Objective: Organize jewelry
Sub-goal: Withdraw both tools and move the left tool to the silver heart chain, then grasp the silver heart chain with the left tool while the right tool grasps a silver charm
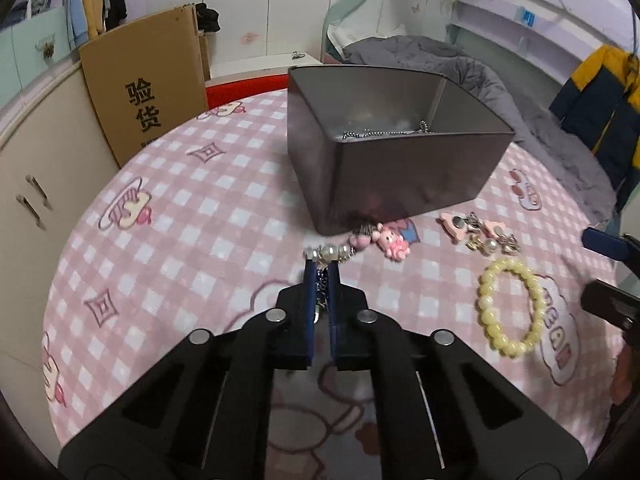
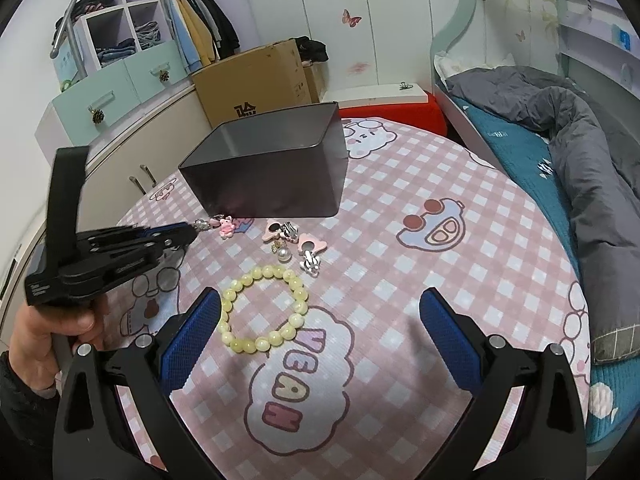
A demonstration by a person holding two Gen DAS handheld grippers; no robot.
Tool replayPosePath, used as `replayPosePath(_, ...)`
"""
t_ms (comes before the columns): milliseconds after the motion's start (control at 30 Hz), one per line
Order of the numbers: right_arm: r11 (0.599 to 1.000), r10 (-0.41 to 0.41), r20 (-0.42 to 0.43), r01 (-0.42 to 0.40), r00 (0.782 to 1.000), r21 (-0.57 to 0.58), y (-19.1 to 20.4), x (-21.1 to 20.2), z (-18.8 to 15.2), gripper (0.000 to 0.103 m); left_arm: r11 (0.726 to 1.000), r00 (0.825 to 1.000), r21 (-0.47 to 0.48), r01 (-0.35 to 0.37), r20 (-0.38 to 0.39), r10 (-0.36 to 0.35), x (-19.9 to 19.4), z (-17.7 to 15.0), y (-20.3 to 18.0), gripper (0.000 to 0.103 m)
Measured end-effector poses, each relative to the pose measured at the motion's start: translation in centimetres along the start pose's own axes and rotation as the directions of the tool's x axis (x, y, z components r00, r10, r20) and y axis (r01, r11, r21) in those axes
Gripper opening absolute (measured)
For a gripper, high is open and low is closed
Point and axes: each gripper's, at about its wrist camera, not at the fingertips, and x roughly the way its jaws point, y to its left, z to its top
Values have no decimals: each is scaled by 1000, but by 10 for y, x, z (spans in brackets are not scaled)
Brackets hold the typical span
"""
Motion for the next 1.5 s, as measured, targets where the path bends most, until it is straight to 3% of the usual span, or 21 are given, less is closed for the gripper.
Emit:
replayPosePath(200, 1000, -28, -17, 28, 999, 10, -6, 18, 6, 90, 999, 999, -38, 28, 27, -27, -16, -15, 6, 4)
replayPosePath(367, 1000, -25, -35, 26, 999, 17, -7, 30, 11, 68, 998, 998, -47, 40, 40, -38, -20, -18, 7, 4)
replayPosePath(500, 999, -37, -35, 37, 999, 1, -5, 36, 18, 67, 999, 998, -26, 46, 47, -44, -23, -19, 3, 5)
replayPosePath(567, 999, -39, -37, 39, 999, -3, -5, 37, 19, 67, 1000, 1000, 4, 6, 25, -6, -18, -17, -2, 5)
replayPosePath(633, 999, -38, -38, 38, 999, -2, -5, 39, 21, 67, 999, 999, 38, -35, 10, 34, -14, -14, -6, 17)
replayPosePath(700, 999, -36, -39, 36, 999, -1, -4, 40, 21, 67, 995, 995, 50, -89, 44, 87, -14, -9, -7, 90)
replayPosePath(733, 999, -35, -39, 35, 999, -2, -4, 40, 21, 67, 994, 993, 52, -97, 69, 93, -17, -7, -7, 93)
replayPosePath(833, 999, -34, -41, 33, 999, -5, -4, 41, 20, 67, 990, 989, 78, -119, 92, 112, -15, 3, -11, 93)
replayPosePath(933, 999, -37, -47, 36, 998, -20, -1, 42, 20, 65, 989, 993, 85, -119, 25, 118, 3, 6, -11, 88)
replayPosePath(967, 999, -38, -51, 37, 998, -31, 1, 43, 20, 60, 991, 995, 83, -101, -7, 102, 8, 7, -9, 70)
replayPosePath(1000, 998, -41, -56, 39, 998, -40, 2, 45, 20, 57, 994, 996, 75, -81, -24, 83, 12, 7, -8, 60)
replayPosePath(1033, 998, -48, -61, 45, 997, -49, 4, 46, 20, 53, 997, 998, 53, -59, -16, 60, 10, 8, -4, 54)
replayPosePath(1067, 997, -55, -65, 52, 996, -56, 6, 48, 21, 49, 997, 998, 45, -56, -14, 57, 10, 9, -3, 41)
replayPosePath(1133, 995, -69, -75, 63, 995, -79, 10, 53, 23, 44, 998, 999, 46, -39, -11, 40, 10, 9, -2, 32)
replayPosePath(1167, 994, -70, -78, 64, 994, -86, 11, 55, 23, 41, 998, 1000, 52, -27, -9, 27, 9, 9, -4, 17)
replayPosePath(1200, 992, -73, -91, 63, 993, -106, 15, 59, 24, 39, 998, 1000, 55, -12, -9, 12, 9, 9, -5, 9)
replayPosePath(1300, 979, -115, -101, 96, 988, -180, 26, 65, 23, 25, 999, 1000, 37, 24, -5, -24, 7, 7, -3, 5)
replayPosePath(1333, 975, -127, -100, 105, 987, -198, 29, 65, 23, 14, 999, 999, 27, 40, -4, -40, 6, 6, -3, 5)
replayPosePath(1500, 977, -116, -90, 97, 989, -192, 25, 56, 14, 13, 992, 992, -26, 120, 30, -119, -11, -9, 3, 5)
